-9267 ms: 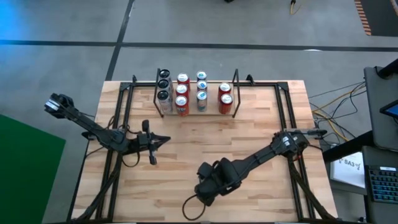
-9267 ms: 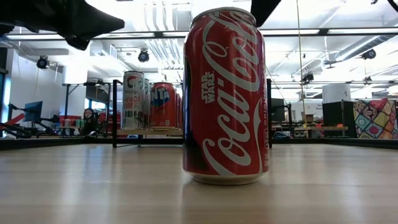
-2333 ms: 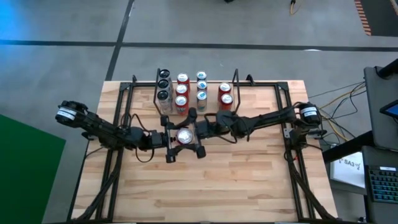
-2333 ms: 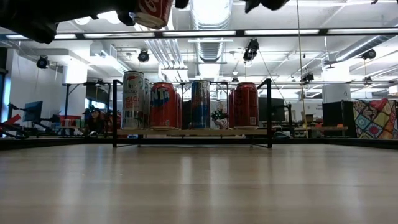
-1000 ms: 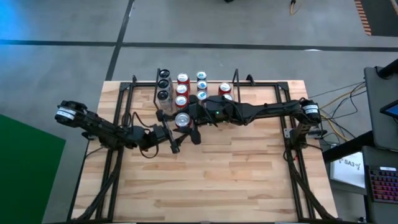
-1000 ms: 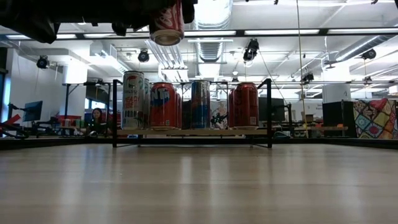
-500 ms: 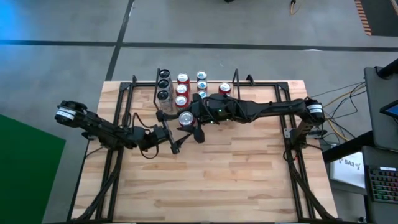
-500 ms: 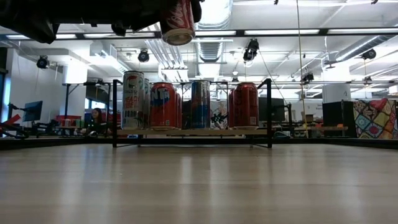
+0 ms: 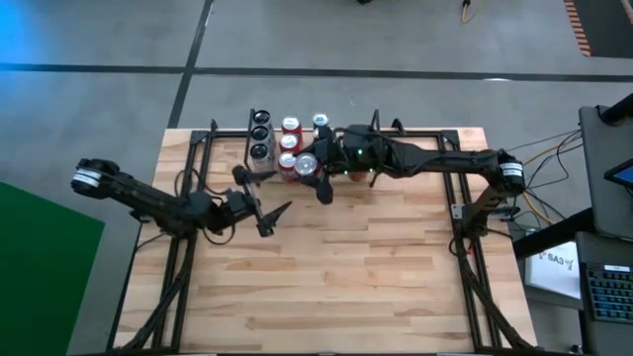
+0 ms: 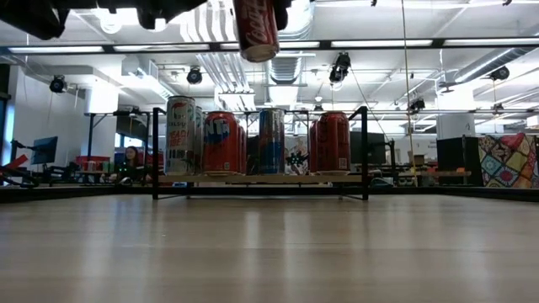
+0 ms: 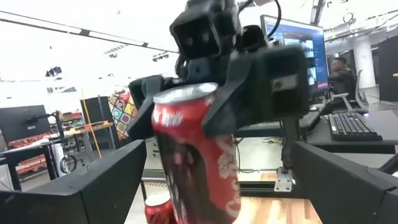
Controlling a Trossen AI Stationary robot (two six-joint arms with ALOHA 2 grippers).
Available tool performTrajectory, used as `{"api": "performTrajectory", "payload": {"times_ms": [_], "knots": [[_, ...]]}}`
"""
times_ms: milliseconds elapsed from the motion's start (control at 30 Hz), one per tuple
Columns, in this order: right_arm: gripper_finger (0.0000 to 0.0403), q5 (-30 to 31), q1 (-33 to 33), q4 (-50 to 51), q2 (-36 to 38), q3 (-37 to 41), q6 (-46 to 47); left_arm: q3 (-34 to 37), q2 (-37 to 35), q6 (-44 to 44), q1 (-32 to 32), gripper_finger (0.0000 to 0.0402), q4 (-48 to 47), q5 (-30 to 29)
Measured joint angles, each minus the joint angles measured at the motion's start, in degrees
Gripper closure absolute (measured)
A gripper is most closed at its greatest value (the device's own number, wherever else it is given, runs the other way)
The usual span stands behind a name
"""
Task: Place canned beverage on shelf
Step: Put the red soda on the shelf aligned with the other red soda cans
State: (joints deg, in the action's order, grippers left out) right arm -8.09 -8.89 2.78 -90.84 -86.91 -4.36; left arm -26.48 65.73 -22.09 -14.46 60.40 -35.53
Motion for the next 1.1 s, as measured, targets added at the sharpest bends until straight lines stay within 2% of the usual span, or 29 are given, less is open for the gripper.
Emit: {"api": "performTrajectory", "payload": {"times_ms": [200, 400, 767, 1000, 1100], "knots": [[0.012, -0.3, -4.7, 0.4, 0.1, 0.0, -2.3, 0.0, -7.3, -0.2, 0.0, 0.0018, -7.8, 0.0], [0.012, -4.4, -9.7, -0.1, 0.1, 0.0, -2.4, 0.0, -12.9, -0.8, 0.0, 0.0018, -15.1, 0.0], [0.012, -4.8, -14.4, -1.8, 0.1, 0.1, -7.0, 0.0, -18.1, -6.2, 0.0, 0.0018, -18.6, -0.2], [0.012, -5.4, -19.1, -2.0, 0.1, 0.4, -8.2, 0.0, -19.4, -11.1, 0.0, 0.0018, -19.0, -8.7], [0.012, -5.7, -21.3, -3.8, 0.1, 2.2, -8.3, 0.0, -19.3, -13.5, 0.1, 0.0018, -19.6, -10.5]]}}
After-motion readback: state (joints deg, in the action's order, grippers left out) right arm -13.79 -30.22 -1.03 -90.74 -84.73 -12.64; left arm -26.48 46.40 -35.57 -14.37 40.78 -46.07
